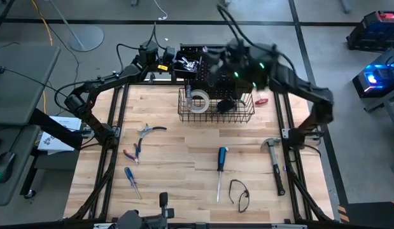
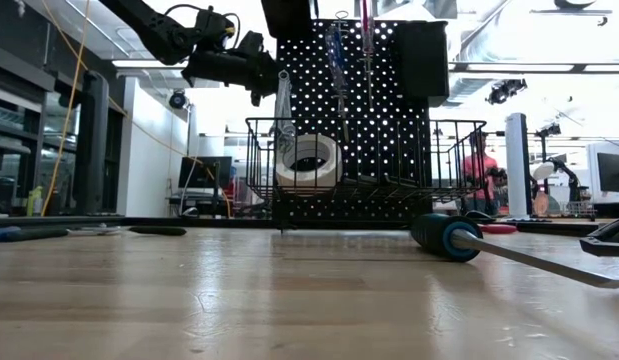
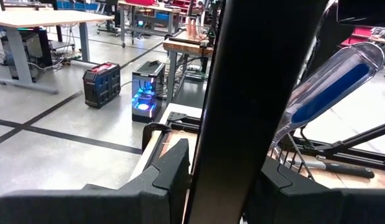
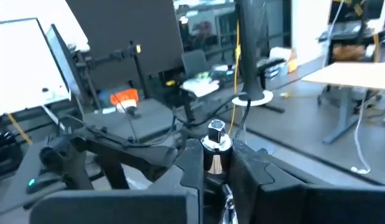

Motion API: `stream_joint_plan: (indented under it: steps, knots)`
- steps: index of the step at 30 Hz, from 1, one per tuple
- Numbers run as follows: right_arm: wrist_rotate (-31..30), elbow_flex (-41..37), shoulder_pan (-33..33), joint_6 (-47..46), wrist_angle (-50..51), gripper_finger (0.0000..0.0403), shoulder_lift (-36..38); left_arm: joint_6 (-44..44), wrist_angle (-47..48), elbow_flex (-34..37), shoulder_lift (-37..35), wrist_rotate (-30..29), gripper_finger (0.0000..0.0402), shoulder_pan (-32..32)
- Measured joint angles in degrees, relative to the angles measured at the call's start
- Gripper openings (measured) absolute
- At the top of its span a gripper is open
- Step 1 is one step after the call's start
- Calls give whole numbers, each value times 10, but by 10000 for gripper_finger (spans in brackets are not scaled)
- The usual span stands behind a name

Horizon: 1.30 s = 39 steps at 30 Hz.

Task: Hang tools onto peg board
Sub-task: Put the socket in the left black bin on the pegboard

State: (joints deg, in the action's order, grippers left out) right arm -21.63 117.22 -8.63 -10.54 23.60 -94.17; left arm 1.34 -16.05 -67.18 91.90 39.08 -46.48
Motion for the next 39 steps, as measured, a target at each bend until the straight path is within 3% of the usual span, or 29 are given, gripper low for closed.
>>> stream_joint_plan:
  steps: [7, 14, 20, 23, 27, 30, 35, 39]
  knots:
    - [91, 103, -51, -42, 48, 104, -94, -1, 0, 0, 0, -6, 108, 0]
    - [23, 140, -53, -58, 156, 187, -110, -10, 0, 0, 0, -8, 108, 0]
    - [35, 166, -25, -51, 247, 222, -77, -11, 0, 0, 0, -9, 108, 0]
    - [61, 155, 10, -113, 359, 222, -52, -11, 0, 0, 0, -10, 108, -1]
    - [71, 149, 85, -236, 589, 222, -58, -11, 1, 0, 0, -10, 108, -1]
    - [85, 83, 148, -336, 666, 222, -66, -16, 1, 0, 0, -10, 108, -1]
    - [230, -154, 231, -430, 626, 222, -47, -20, -1, 0, 0, -11, 108, -1]
    - [365, -355, 290, -431, 641, 195, -43, -20, 0, 0, 0, -10, 108, -1]
